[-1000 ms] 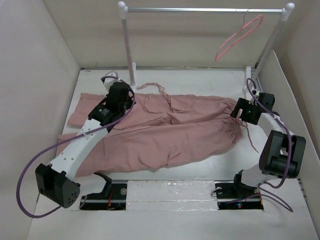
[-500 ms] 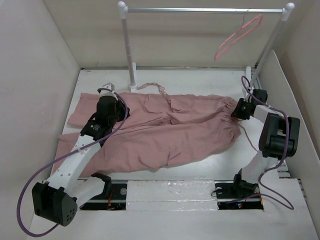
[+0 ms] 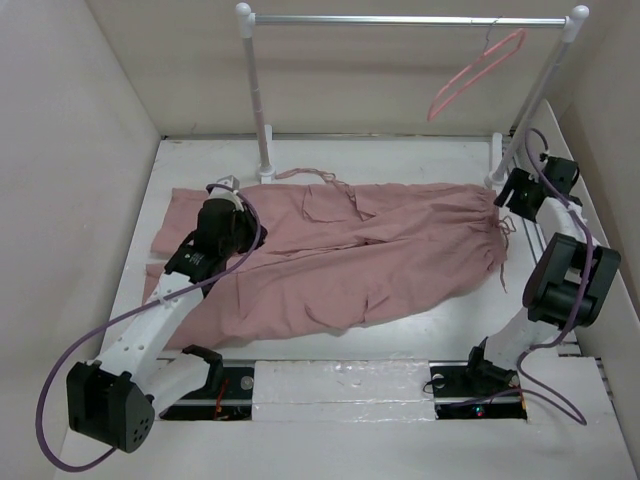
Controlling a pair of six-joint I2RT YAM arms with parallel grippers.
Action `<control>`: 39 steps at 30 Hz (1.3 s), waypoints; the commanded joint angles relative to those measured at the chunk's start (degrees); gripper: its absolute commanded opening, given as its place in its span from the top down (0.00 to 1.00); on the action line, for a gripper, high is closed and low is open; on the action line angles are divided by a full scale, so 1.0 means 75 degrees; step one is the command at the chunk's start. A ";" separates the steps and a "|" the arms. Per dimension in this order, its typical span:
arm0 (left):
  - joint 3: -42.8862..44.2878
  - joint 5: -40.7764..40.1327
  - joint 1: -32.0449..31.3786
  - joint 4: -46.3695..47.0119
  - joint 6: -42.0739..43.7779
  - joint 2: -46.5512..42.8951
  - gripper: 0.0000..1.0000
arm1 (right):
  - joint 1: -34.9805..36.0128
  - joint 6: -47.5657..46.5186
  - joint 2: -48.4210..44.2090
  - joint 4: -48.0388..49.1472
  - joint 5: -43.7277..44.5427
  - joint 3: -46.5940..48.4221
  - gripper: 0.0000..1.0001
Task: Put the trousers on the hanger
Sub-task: Flatten out the trousers at the center of the board, then fold the trousers at the center of the board.
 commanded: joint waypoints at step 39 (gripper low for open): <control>0.0109 -0.2452 0.3022 -0.5842 -0.6045 -0.0031 0.34 | -0.1090 0.1622 -0.2165 0.1179 -0.2247 -0.4924 1.00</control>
